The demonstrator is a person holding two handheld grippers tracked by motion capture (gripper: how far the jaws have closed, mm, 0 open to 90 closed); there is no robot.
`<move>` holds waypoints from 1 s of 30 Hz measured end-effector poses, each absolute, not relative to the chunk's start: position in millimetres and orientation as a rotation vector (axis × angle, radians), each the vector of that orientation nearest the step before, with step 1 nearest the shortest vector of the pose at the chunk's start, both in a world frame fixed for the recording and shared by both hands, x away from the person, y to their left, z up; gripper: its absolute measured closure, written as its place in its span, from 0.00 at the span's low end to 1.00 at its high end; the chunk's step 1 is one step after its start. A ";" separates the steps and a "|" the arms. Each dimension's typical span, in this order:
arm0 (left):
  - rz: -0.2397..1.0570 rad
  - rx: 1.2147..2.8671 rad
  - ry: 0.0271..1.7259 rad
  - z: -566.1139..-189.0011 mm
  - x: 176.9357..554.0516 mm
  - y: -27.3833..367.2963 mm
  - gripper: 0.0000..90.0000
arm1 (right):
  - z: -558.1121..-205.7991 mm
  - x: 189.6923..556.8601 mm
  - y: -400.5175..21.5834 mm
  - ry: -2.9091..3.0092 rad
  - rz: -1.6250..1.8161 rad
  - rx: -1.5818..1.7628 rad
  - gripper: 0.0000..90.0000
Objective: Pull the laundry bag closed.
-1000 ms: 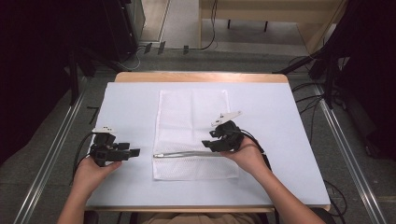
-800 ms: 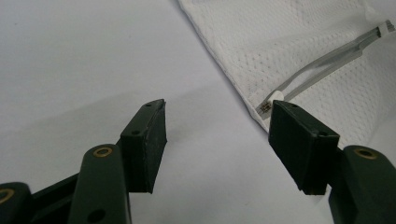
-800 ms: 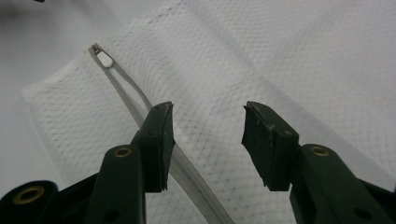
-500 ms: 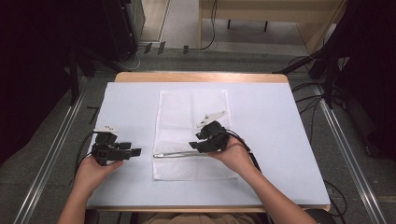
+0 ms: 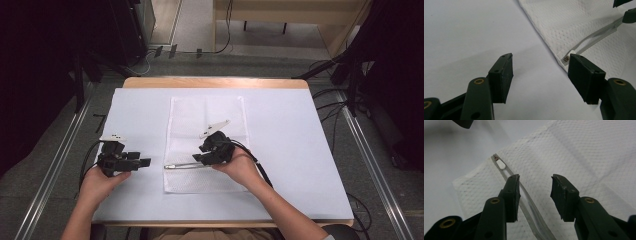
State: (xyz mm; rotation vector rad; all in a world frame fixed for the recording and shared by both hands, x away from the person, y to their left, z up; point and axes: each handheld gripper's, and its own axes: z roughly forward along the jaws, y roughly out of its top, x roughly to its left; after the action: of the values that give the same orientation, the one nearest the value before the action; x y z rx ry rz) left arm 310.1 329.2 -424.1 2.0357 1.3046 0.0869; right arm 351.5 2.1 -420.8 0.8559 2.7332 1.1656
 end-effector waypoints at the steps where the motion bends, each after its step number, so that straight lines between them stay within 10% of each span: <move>1: 0.087 2.034 1.305 -424.3 310.1 328.8 0.42 | -421.5 351.1 4.3 2.732 1.166 0.845 0.66; 30: 0.083 2.050 1.298 -425.8 311.1 329.1 0.41 | -450.7 346.8 62.3 2.838 1.198 0.814 0.80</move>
State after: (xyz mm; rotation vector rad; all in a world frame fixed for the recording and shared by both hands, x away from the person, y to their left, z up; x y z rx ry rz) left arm 311.1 329.1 -425.8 2.0501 1.2980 0.0831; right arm 346.8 62.3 -450.7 0.8144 2.8379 1.1975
